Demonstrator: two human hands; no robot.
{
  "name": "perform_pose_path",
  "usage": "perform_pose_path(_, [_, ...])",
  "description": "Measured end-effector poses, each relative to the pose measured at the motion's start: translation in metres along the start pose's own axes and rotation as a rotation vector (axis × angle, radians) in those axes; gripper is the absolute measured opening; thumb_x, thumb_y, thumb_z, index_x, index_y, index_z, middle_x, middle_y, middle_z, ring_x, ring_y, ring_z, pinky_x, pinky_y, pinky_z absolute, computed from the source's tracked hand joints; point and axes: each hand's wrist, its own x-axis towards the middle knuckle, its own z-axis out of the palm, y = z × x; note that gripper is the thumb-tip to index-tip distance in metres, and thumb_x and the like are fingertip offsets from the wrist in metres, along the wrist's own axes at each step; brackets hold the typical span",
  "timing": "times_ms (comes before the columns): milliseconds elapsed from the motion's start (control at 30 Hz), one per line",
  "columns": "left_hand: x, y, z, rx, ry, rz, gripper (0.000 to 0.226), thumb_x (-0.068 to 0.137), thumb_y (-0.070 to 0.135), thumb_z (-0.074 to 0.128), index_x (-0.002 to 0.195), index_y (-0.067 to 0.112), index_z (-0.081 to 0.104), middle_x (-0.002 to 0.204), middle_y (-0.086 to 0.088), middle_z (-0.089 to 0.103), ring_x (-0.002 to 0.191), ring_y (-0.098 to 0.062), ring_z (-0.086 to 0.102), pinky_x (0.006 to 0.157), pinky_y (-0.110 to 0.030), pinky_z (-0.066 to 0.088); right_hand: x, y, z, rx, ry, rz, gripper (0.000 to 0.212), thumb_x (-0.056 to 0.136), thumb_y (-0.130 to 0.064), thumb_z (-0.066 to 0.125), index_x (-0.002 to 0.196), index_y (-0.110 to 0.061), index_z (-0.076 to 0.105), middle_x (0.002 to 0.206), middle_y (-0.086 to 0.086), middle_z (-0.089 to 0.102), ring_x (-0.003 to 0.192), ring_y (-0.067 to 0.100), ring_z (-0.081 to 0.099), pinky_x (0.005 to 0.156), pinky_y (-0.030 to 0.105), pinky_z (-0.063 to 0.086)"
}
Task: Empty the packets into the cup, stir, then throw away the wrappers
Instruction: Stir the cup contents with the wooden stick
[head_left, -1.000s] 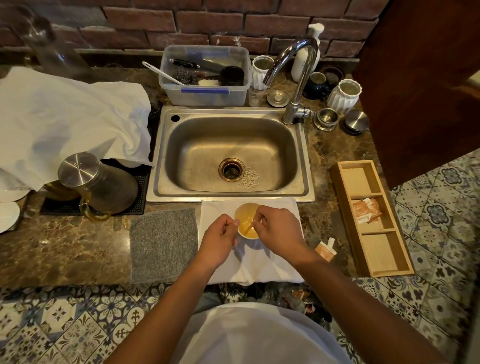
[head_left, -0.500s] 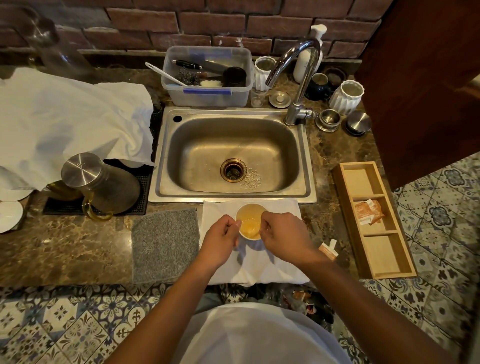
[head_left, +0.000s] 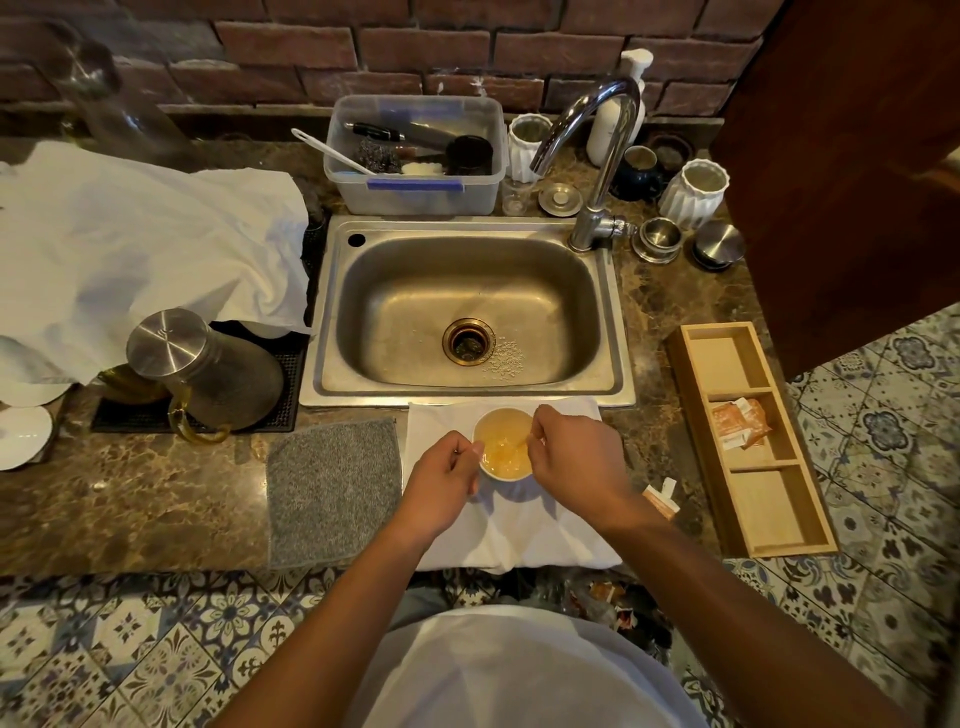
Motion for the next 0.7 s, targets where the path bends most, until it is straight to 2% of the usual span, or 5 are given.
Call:
perform_pose_path(167, [-0.001, 0.003, 0.000, 0.001, -0.015, 0.000, 0.031, 0.106, 0.025, 0.053, 0.079, 0.009, 0.052, 0.059, 0.000, 0.054, 0.047, -0.002, 0.046, 0.047, -0.012, 0.040, -0.015, 0.002, 0.002, 0.000, -0.070, -0.027, 0.019, 0.096, -0.036, 0.051, 0.099, -0.022, 0.064, 0.086, 0.005, 0.075, 0.077, 0.029, 0.070, 0.064, 0.034, 0.052])
perform_pose_path(400, [-0.001, 0.004, -0.001, 0.034, -0.026, -0.018, 0.032, 0.106, 0.026, 0.052, 0.079, 0.009, 0.053, 0.053, 0.008, 0.054, 0.047, -0.004, 0.046, 0.053, -0.024, 0.038, -0.010, -0.021, 0.013, 0.140, -0.034, -0.027, 0.017, 0.097, -0.035, 0.057, 0.101, -0.022, 0.067, 0.085, 0.004, 0.076, 0.079, 0.027, 0.069, 0.063, 0.030, 0.045])
perform_pose_path(467, [-0.002, 0.005, -0.001, 0.031, -0.025, -0.025, 0.031, 0.106, 0.027, 0.051, 0.080, 0.010, 0.053, 0.053, 0.009, 0.054, 0.045, -0.003, 0.046, 0.051, -0.023, 0.037, -0.007, -0.021, 0.013, 0.128, 0.002, -0.015, 0.017, 0.097, -0.036, 0.057, 0.101, -0.022, 0.066, 0.084, 0.004, 0.075, 0.078, 0.027, 0.069, 0.061, 0.028, 0.038])
perform_pose_path(567, [-0.003, 0.006, -0.001, 0.031, -0.018, -0.029, 0.032, 0.106, 0.027, 0.051, 0.080, 0.009, 0.054, 0.051, 0.010, 0.054, 0.043, -0.001, 0.045, 0.046, -0.016, 0.037, -0.004, -0.015, 0.010, 0.031, 0.042, 0.000, 0.019, 0.098, -0.035, 0.054, 0.104, -0.020, 0.064, 0.085, 0.006, 0.075, 0.077, 0.030, 0.070, 0.060, 0.029, 0.038])
perform_pose_path(700, [-0.004, 0.010, 0.000, 0.027, -0.010, -0.019, 0.033, 0.106, 0.025, 0.051, 0.077, 0.008, 0.053, 0.050, 0.009, 0.053, 0.042, 0.002, 0.045, 0.045, -0.010, 0.038, -0.007, -0.005, 0.004, -0.072, -0.013, 0.026, 0.018, 0.095, -0.035, 0.053, 0.097, -0.020, 0.064, 0.085, 0.006, 0.075, 0.075, 0.031, 0.069, 0.058, 0.030, 0.040])
